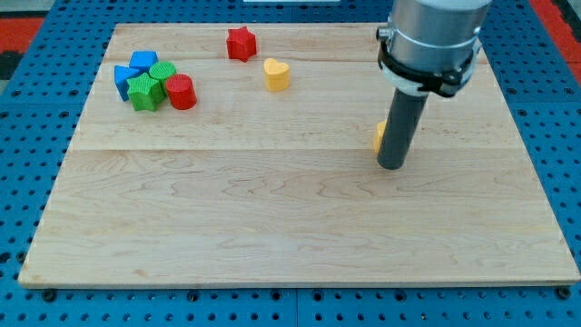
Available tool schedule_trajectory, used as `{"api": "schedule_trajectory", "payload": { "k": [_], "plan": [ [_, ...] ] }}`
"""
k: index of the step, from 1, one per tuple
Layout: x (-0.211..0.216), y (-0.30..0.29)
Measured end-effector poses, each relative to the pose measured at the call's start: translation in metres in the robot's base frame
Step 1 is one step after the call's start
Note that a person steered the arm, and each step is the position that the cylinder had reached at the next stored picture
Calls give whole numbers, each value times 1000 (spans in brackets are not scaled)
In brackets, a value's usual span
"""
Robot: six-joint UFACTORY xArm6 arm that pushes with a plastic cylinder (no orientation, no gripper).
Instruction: Slide yellow heart to the center
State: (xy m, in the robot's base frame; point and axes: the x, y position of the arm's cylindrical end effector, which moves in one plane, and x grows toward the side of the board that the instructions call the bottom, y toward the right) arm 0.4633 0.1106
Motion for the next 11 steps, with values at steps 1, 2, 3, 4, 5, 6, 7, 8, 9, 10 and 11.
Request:
{"api": "schedule_trajectory", "payload": {
  "k": [1,2,3,4,5,6,7,8,9,10,11],
  "plan": [
    [-3,-29],
    [-38,-13],
    [-27,39],
    [-30,21],
    [-117,-59],
    [-199,-86],
    [-207,-148],
    [-143,-134],
    [-108,-91],
    [-74,-75],
    [-73,-96]
  ]
}}
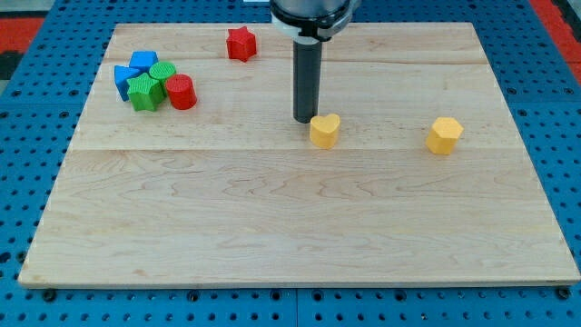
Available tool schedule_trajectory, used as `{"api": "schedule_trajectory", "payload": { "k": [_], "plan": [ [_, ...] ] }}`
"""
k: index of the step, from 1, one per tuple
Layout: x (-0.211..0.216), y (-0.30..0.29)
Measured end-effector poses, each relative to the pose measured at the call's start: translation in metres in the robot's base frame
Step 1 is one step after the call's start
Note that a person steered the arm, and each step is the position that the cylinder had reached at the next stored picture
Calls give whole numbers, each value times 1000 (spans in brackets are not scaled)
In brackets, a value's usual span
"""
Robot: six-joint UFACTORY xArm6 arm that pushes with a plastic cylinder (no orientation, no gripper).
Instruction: Slide yellow heart to the center
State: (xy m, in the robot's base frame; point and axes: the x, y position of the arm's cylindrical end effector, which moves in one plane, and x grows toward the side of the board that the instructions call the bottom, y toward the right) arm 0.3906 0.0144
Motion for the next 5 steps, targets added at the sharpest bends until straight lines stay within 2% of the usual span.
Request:
{"api": "schedule_trajectory", "payload": {
  "k": [2,5],
  "plan": [
    [4,54],
    [5,37]
  ]
}}
